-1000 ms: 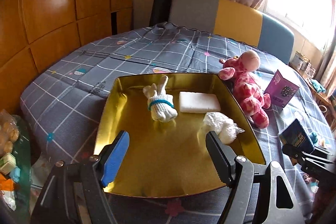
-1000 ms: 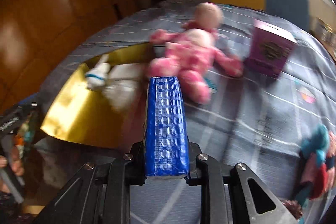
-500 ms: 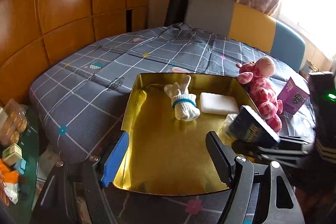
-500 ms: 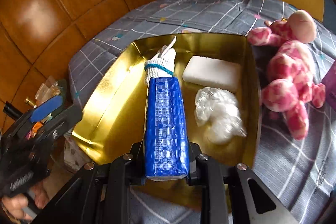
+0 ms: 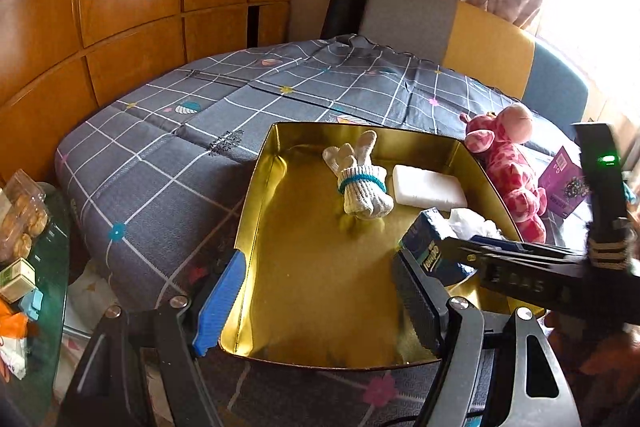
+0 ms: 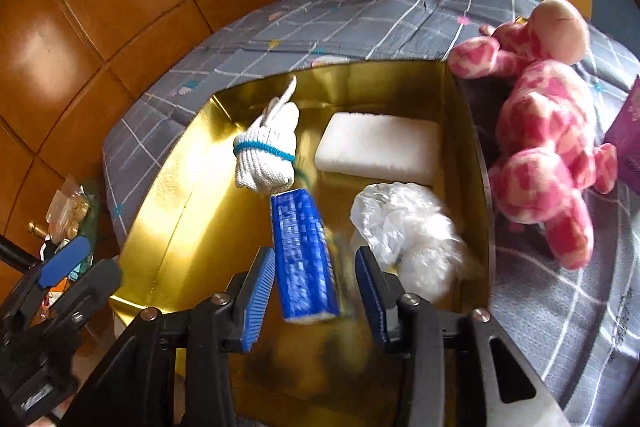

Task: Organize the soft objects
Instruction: 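Carry the blue tissue pack into the gold tray and open the right tool, then move both tools back toward the remaining pile of soft items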

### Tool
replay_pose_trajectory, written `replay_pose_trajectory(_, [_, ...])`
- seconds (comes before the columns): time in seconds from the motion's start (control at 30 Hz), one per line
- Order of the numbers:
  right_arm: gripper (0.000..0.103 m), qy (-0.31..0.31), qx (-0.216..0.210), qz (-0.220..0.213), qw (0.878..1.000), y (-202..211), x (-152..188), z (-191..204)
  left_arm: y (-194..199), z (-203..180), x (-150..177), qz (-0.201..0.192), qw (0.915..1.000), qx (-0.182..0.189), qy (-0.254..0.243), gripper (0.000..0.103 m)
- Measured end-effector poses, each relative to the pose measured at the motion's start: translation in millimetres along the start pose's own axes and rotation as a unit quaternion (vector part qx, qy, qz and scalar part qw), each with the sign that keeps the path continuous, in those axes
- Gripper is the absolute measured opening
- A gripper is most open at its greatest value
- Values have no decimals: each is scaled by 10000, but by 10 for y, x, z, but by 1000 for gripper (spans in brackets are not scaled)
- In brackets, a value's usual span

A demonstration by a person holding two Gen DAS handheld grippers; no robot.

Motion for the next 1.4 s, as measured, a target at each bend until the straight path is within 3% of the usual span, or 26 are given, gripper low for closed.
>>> replay_pose_trajectory(0.4, [42, 22, 719, -700, 9949, 597, 350, -262, 101, -170, 5, -127, 9996, 81, -228, 78])
replay_pose_trajectory(0.77, [42, 63, 1371, -736, 9878, 993, 857, -753, 154, -430, 73, -116, 9982, 207, -549, 78])
replay_pose_trajectory(1.03, [42, -382, 1887, -629, 9793, 1348, 1186, -1405, 155, -746, 118, -70, 9952, 424, -877, 78])
replay_pose_trajectory(1.4, [42, -1274, 2627, -682, 9540, 1922, 1418, -2321, 173, -1199, 136, -35, 9873, 763, -1395, 78])
Point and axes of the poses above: each gripper's, at about its wrist camera, not at the fingertips, and y roughly against the way its jaws point, z to its left, x to its underside, the point moved 10 cm from there along -y, roughly the way its jaws point, and after that the axes turned 6 degrees about z, right-handed, at the moved point
